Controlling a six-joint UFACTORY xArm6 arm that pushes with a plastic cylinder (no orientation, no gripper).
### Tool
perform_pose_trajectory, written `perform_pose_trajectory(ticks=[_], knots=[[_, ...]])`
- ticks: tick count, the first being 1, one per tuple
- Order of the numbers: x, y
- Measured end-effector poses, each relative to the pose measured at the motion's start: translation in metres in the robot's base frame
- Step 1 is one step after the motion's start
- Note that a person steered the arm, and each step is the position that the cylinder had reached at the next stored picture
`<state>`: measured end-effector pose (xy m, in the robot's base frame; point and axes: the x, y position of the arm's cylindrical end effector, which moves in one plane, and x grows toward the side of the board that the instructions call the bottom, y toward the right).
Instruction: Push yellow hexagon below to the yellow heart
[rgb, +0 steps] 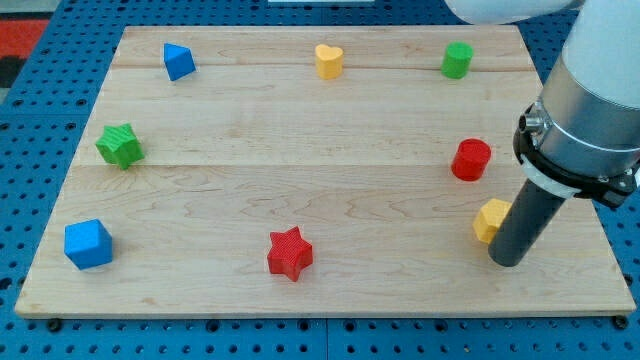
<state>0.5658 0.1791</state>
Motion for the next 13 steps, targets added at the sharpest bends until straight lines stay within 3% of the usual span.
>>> perform_pose_trajectory(ticks=[2, 3, 4, 5, 6, 9, 10, 12, 13], knots=[[-0.014, 0.017], [-0.018, -0.018], [-0.051, -0.003], [-0.059, -0.047], [-0.108, -0.040], [-0.191, -0.100], [-0.164, -0.104], [-0.236, -0.145], [-0.246, -0.150]])
